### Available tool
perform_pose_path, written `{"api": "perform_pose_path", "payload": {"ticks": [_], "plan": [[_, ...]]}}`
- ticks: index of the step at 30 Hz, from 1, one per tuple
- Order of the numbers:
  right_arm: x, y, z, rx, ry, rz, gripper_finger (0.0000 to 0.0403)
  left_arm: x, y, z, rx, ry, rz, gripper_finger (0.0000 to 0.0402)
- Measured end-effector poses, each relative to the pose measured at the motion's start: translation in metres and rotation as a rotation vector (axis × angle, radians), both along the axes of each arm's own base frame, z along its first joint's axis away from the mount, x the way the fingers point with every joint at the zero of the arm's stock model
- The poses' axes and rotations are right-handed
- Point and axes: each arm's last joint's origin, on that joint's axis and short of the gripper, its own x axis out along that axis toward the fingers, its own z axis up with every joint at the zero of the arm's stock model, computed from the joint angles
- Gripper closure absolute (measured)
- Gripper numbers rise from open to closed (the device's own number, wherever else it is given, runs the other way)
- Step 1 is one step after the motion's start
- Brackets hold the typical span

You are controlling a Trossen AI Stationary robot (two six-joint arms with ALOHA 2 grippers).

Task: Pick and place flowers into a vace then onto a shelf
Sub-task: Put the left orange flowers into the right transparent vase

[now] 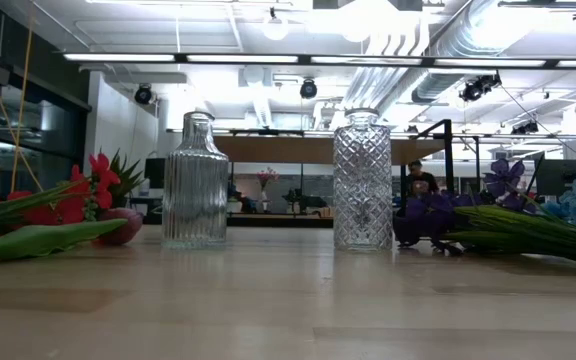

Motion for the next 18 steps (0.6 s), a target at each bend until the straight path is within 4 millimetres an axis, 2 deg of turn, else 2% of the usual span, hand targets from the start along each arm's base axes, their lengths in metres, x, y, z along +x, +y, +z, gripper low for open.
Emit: {"api": "perform_pose_path", "payload": {"ticks": [4, 7, 14, 16, 18], "plan": [[0.0, 0.0, 0.0, 0.0, 0.001, 0.0, 0.0391, -0.002, 0.004, 0.013, 0.018, -0.027, 0.001, 0.0366], [0.0, 0.0, 0.0, 0.0, 0.001, 0.0, 0.0391, -0.002, 0.005, 0.032, 0.056, -0.03, 0.001, 0.0366], [0.0, 0.0, 0.0, -0.008, 0.002, -0.005, 0.0391, -0.003, 0.011, 0.104, 0.243, -0.005, -0.016, 0.0366], [0.0, 0.0, -0.001, -0.027, 0.007, -0.015, 0.0391, -0.004, 0.013, 0.125, 0.268, 0.006, -0.019, 0.0366], [0.0, 0.0, -0.001, -0.037, 0.009, -0.021, 0.0391, -0.001, 0.011, 0.14, 0.252, -0.056, -0.026, 0.0366]]}}
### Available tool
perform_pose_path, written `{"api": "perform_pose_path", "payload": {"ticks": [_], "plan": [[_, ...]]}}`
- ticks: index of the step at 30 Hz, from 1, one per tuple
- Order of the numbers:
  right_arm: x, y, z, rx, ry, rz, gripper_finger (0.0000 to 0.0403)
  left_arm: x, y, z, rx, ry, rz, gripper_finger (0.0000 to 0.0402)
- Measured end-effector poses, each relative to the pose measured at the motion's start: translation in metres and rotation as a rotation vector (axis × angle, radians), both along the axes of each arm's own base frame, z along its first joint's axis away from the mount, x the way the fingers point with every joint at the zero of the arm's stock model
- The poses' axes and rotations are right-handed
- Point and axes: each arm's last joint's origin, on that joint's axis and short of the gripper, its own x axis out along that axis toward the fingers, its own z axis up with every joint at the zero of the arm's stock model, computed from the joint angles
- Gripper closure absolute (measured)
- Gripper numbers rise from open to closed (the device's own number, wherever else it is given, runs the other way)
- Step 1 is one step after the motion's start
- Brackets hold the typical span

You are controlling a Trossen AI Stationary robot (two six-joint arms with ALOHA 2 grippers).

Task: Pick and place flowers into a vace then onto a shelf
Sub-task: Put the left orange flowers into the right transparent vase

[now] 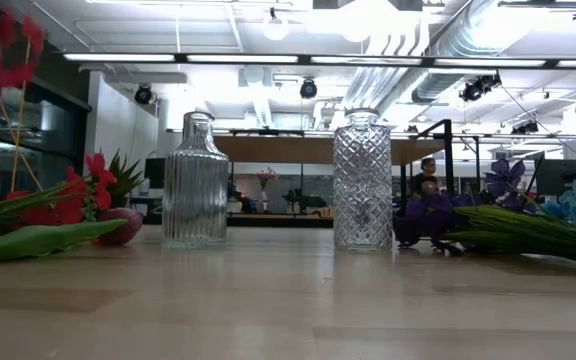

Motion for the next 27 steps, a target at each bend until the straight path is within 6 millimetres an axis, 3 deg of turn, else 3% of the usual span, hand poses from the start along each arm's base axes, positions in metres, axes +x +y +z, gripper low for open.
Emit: {"api": "perform_pose_path", "payload": {"ticks": [5, 9, 20, 27], "plan": [[0.0, 0.0, 0.0, 0.001, 0.005, 0.0, 0.0391, 0.003, 0.001, 0.024, 0.097, -0.247, -0.052, 0.0366], [0.001, 0.0, -0.002, 0.003, 0.017, 0.0, 0.0391, 0.007, 0.002, 0.03, 0.209, -0.394, -0.077, 0.0366], [0.002, -0.001, -0.003, 0.006, 0.035, -0.011, 0.0391, 0.013, 0.008, 0.04, 0.496, -0.657, -0.174, 0.0366], [0.002, -0.001, -0.003, -0.026, 0.035, -0.034, 0.0391, 0.016, 0.008, 0.076, 0.623, -0.748, -0.325, 0.0366]]}}
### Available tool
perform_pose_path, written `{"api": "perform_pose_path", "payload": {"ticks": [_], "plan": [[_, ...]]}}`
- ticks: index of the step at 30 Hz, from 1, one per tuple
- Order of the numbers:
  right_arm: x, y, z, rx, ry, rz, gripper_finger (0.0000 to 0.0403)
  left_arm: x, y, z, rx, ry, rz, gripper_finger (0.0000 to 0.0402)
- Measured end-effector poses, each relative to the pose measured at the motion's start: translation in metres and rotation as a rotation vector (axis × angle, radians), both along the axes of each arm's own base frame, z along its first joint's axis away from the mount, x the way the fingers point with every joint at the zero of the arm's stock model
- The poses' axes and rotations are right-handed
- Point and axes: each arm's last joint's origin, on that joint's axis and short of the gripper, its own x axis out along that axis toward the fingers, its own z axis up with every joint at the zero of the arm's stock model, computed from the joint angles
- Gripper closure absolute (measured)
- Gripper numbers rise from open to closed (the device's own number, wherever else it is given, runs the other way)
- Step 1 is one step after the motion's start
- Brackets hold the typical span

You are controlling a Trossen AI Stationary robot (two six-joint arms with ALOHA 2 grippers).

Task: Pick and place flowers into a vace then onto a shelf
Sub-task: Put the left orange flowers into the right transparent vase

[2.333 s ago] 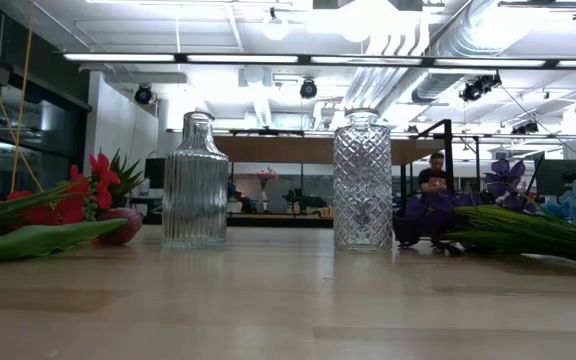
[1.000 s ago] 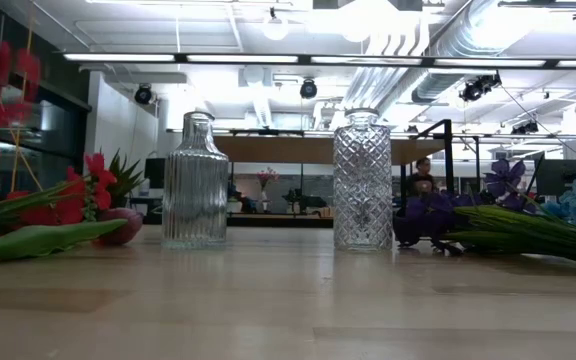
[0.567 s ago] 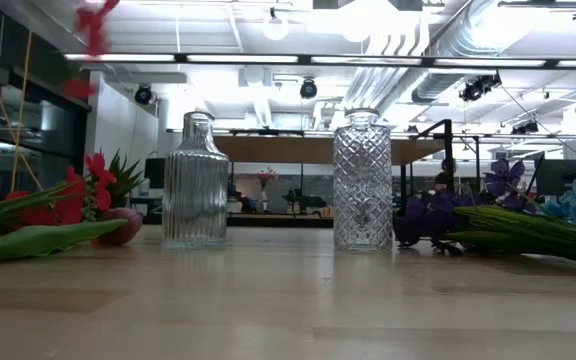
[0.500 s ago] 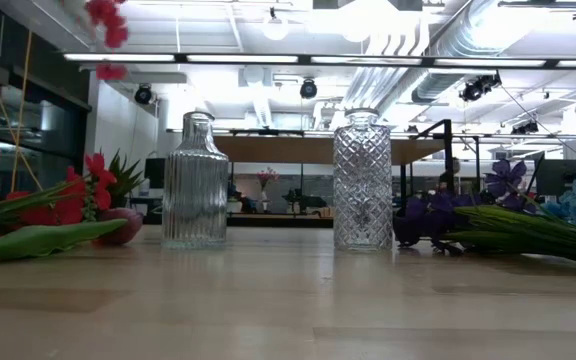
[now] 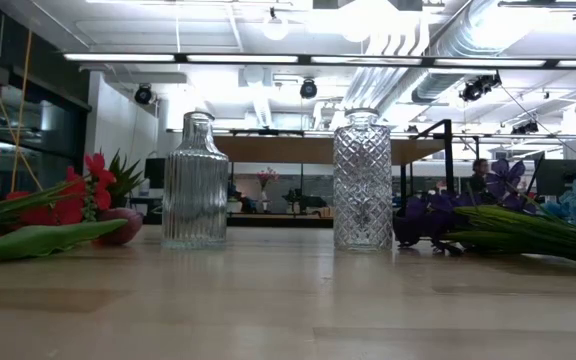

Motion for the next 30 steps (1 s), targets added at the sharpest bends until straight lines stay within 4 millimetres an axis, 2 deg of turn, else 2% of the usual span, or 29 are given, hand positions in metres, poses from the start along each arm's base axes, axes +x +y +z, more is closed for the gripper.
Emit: {"api": "perform_pose_path", "payload": {"ticks": [9, 14, 19, 30], "plan": [[0.002, -0.001, -0.005, -0.041, 0.058, -0.039, 0.0391, -0.004, 0.009, 0.062, 0.305, -0.065, -0.103, 0.0366], [0.004, -0.004, -0.011, 0.002, 0.121, -0.105, 0.0391, -0.007, 0.012, 0.082, 0.452, -0.034, -0.133, 0.0366], [0.005, -0.004, -0.013, 0.011, 0.141, -0.128, 0.0391, -0.006, 0.012, 0.089, 0.537, -0.013, -0.141, 0.0366], [0.005, -0.004, -0.013, -0.031, 0.145, -0.145, 0.0391, -0.005, 0.01, 0.085, 0.562, -0.016, -0.127, 0.0366]]}}
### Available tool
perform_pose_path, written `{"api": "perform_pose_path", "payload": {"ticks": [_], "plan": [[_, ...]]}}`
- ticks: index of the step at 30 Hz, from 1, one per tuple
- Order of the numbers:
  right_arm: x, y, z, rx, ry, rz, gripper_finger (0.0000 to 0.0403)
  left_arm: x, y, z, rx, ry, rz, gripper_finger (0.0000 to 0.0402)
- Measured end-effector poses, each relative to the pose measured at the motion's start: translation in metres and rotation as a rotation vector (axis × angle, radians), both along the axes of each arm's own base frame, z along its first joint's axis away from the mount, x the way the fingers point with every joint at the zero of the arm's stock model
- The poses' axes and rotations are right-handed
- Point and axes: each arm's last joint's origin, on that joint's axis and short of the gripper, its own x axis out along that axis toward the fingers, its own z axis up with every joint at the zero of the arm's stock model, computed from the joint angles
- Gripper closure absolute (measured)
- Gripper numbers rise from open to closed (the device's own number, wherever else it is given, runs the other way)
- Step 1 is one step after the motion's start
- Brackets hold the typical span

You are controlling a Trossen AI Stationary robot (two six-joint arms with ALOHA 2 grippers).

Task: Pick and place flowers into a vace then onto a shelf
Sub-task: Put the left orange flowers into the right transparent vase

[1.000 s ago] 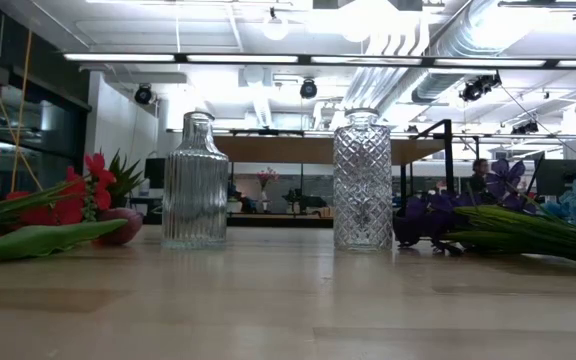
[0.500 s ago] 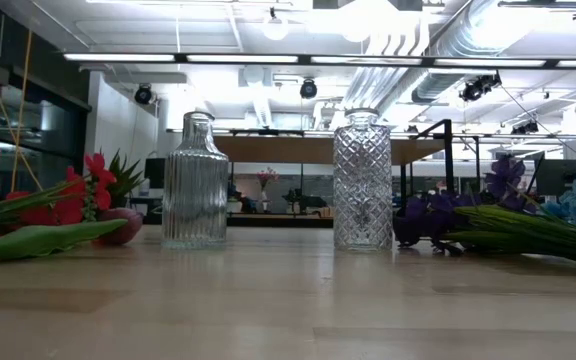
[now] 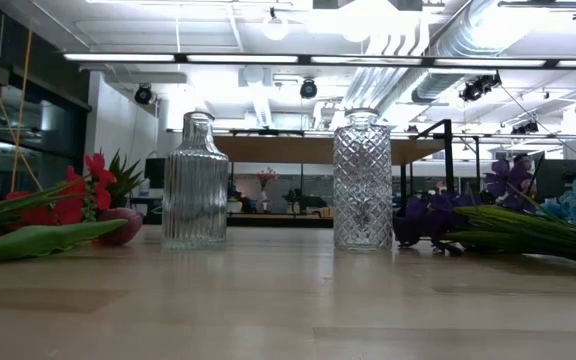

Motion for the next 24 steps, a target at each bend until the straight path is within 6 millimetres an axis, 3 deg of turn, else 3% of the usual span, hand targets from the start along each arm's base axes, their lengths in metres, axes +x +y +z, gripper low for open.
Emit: {"api": "perform_pose_path", "payload": {"ticks": [16, 24], "plan": [[0.0, 0.0, 0.0, -0.001, -0.001, 0.0, 0.0391, 0.021, -0.008, -0.086, -0.123, -0.132, 0.093, 0.0366], [0.001, 0.0, 0.0, -0.001, 0.001, 0.0, 0.0391, 0.026, -0.013, -0.1, -0.169, -0.181, 0.096, 0.0367]]}}
